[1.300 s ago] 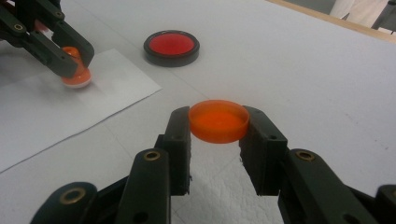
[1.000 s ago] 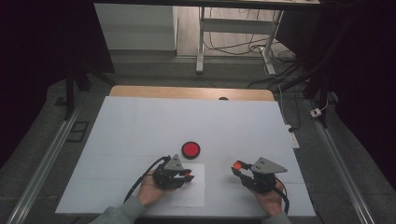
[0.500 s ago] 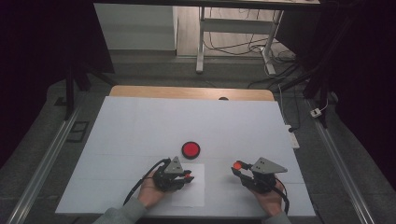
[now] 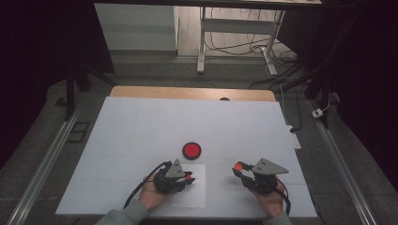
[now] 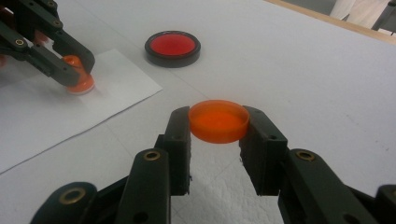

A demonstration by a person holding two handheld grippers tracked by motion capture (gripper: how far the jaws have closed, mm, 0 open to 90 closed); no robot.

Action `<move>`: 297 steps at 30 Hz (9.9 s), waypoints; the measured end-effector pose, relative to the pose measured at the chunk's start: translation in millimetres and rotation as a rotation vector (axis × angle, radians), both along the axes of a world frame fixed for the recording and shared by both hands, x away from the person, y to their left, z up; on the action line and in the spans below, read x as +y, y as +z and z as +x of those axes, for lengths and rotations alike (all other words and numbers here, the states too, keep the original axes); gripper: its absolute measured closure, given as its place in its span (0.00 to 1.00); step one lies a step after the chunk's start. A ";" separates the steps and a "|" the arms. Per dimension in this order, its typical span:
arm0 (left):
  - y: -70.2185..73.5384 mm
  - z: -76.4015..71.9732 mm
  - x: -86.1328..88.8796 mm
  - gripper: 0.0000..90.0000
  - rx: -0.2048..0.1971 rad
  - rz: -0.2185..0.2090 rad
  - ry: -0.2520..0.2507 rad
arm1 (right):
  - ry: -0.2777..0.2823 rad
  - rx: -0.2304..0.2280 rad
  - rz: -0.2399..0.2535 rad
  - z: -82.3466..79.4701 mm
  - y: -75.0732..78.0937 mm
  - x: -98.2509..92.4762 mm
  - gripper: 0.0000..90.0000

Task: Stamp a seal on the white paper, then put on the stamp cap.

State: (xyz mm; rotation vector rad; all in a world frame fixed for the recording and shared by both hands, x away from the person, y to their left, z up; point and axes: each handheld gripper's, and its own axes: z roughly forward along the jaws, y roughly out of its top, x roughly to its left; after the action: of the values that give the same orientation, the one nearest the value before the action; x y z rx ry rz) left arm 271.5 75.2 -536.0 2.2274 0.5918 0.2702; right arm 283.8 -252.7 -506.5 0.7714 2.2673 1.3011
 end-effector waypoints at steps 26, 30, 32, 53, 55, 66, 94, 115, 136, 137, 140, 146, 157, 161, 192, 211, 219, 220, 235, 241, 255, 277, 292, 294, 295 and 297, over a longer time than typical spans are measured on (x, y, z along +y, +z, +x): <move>-0.9 -1.3 -0.4 0.81 -0.014 0.000 0.001 | 0.002 -0.001 -0.009 -1.4 1.0 0.6 0.71; -1.0 -1.1 -0.3 0.81 -0.013 -0.001 -0.001 | 0.003 -0.003 0.001 -1.3 0.5 0.9 0.71; -0.9 -1.1 -0.3 0.81 -0.013 0.000 -0.001 | 0.004 -0.003 0.000 -1.3 0.3 1.0 0.71; 12.1 5.1 14.0 0.80 0.018 -0.152 0.015 | 0.002 -0.002 -0.004 -1.3 1.4 0.1 0.71; 15.7 5.3 17.9 0.80 0.012 -0.165 0.023 | 0.002 -0.001 -0.004 -1.1 1.2 0.1 0.71; 27.0 2.8 22.8 0.80 0.020 -0.221 0.009 | 0.001 0.000 -0.004 -1.2 1.2 0.2 0.71; 67.0 4.6 48.1 0.80 0.000 -0.332 0.038 | 0.005 0.000 -0.008 -0.6 -0.1 1.1 0.71; 82.4 5.2 58.0 0.80 -0.004 -0.355 0.041 | 0.002 -0.003 -0.004 -0.1 -0.2 0.7 0.71; 77.5 7.4 56.3 0.80 0.005 -0.338 0.044 | 0.034 -0.002 -0.017 -1.5 -0.5 12.9 0.71; 77.3 7.4 56.1 0.80 0.005 -0.335 0.043 | 0.041 0.002 -0.010 -1.5 -0.8 13.9 0.71; 77.0 7.1 54.8 0.80 0.007 -0.328 0.037 | 0.046 0.005 -0.013 -2.3 -1.0 16.3 0.71; 75.8 7.3 53.4 0.80 0.007 -0.316 0.036 | 0.062 0.007 -0.009 -3.4 -1.1 21.1 0.71; 73.7 8.5 54.2 0.80 0.009 -0.317 0.045 | 0.095 0.029 0.026 -5.9 -1.7 33.6 0.71; 73.1 8.6 53.9 0.80 0.013 -0.316 0.045 | 0.112 0.029 0.022 -7.0 -1.8 39.4 0.71; 69.6 10.0 51.1 0.80 0.023 -0.309 0.044 | 0.176 0.045 0.005 -10.0 -7.3 68.6 0.71; 68.7 9.3 48.7 0.80 0.024 -0.307 0.039 | 0.230 0.053 -0.001 -11.9 -13.6 96.2 0.71; 67.5 9.0 46.8 0.80 0.028 -0.304 0.035 | 0.261 0.061 -0.012 -14.7 -17.7 111.2 0.71; 67.6 8.9 46.6 0.80 0.028 -0.305 0.035 | 0.267 0.061 -0.017 -15.2 -17.9 113.1 0.71; 67.0 8.2 42.5 0.80 0.032 -0.308 0.024 | 0.280 0.067 -0.023 -16.9 -19.6 118.9 0.71; 64.8 7.5 32.6 0.80 0.049 -0.314 -0.006 | 0.283 0.068 -0.020 -16.8 -19.9 118.9 0.71; 57.2 4.8 20.1 0.80 0.080 -0.317 -0.048 | 0.283 0.066 -0.015 -16.6 -19.4 118.6 0.71; 44.5 5.7 9.8 0.80 0.106 -0.283 -0.061 | 0.268 0.064 -0.001 -16.1 -16.8 115.2 0.71; 41.7 5.8 7.6 0.80 0.110 -0.275 -0.063 | 0.270 0.068 0.019 -15.5 -17.1 114.5 0.71; 41.3 5.8 7.3 0.80 0.111 -0.273 -0.064 | 0.269 0.068 0.022 -15.5 -17.1 114.4 0.71; 41.1 5.8 7.1 0.80 0.111 -0.273 -0.065 | 0.269 0.066 0.028 -15.6 -17.3 114.6 0.71; 40.8 5.7 6.7 0.80 0.111 -0.272 -0.066 | 0.270 0.064 0.028 -15.6 -17.2 114.6 0.71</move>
State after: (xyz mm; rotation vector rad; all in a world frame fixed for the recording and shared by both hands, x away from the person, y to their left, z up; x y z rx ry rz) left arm 277.2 81.9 -495.2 2.0024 0.5764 0.0288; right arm 268.2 -138.0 -523.7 0.5363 2.4757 1.4470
